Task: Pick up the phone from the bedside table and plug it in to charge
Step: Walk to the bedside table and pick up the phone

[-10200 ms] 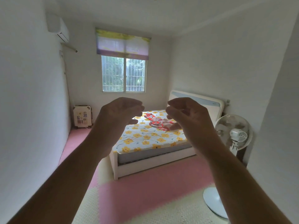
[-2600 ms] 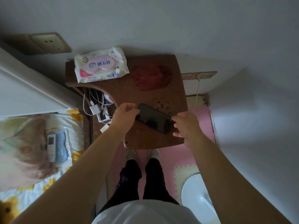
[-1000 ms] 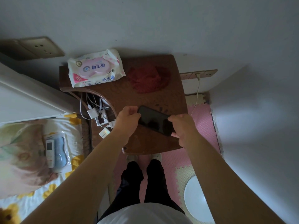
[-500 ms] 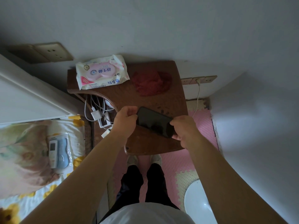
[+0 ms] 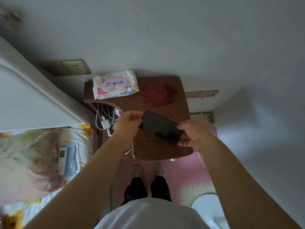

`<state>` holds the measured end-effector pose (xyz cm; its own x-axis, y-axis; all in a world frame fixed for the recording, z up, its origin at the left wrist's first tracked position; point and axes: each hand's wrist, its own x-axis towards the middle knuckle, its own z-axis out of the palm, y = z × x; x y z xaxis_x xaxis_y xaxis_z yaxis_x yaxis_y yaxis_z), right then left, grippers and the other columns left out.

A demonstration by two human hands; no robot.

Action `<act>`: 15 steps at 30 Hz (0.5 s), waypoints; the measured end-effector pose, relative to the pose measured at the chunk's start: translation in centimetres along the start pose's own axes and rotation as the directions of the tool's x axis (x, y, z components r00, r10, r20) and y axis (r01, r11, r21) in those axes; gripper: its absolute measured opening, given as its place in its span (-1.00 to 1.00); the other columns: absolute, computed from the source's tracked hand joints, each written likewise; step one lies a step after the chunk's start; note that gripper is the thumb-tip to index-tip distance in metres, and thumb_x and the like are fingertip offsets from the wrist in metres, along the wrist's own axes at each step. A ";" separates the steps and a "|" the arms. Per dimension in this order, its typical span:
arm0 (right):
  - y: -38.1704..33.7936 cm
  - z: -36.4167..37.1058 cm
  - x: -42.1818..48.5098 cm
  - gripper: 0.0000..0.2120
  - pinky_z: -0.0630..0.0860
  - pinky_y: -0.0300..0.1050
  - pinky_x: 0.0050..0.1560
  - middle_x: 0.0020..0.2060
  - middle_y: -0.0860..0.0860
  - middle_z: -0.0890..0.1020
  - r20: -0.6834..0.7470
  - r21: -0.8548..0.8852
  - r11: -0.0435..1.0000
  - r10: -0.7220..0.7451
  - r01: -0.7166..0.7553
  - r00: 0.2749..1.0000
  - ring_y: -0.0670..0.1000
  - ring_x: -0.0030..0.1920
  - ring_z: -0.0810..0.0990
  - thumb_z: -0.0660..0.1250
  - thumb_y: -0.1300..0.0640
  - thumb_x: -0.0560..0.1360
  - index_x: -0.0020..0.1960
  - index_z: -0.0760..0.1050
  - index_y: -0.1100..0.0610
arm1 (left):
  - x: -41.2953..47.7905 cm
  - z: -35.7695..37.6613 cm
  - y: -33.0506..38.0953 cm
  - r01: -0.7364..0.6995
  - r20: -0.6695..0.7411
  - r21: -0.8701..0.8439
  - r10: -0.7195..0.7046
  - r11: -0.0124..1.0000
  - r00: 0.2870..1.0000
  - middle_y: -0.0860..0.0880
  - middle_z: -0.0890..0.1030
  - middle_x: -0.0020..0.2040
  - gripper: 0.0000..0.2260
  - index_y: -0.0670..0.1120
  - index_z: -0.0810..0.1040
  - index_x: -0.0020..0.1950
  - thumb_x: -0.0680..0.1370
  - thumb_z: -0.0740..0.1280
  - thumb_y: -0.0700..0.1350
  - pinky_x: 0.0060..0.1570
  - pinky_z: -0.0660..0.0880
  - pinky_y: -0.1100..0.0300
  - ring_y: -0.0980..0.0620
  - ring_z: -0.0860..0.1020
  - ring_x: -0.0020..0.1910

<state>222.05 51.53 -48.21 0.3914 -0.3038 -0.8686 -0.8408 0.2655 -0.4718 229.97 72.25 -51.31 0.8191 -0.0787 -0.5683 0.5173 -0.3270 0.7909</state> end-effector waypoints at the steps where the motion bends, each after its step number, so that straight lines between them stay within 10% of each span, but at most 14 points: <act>1: 0.0 -0.3 -0.2 -0.91 0.62 0.12 -0.07 0.18 0.20 0.58 0.019 0.002 1.000 -0.005 0.005 1.000 0.21 0.20 0.60 0.29 0.27 0.62 0.08 0.48 0.12 | -0.3 0.0 0.2 -0.005 0.001 -0.009 0.005 1.000 1.000 0.00 0.73 -0.06 -0.69 0.06 0.66 -0.06 0.58 0.33 -0.37 0.07 0.64 0.02 -0.12 0.70 0.07; 15: 0.7 -3.7 -1.5 -0.92 0.61 0.20 -0.12 0.22 0.26 0.58 0.203 0.114 0.992 -0.080 0.057 0.976 0.24 0.23 0.58 0.23 0.32 0.66 0.02 0.45 0.18 | -5.2 1.7 2.0 0.036 -0.047 -0.354 -0.056 0.934 0.997 -0.12 0.66 0.05 -0.82 -0.21 0.61 0.18 0.66 0.26 -0.36 0.09 0.63 0.08 0.01 0.63 -0.03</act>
<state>219.47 48.74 -46.69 0.5250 -0.1316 -0.8409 -0.7689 0.3502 -0.5349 226.29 70.35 -47.12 0.7994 -0.0163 -0.6006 0.6008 0.0251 0.7990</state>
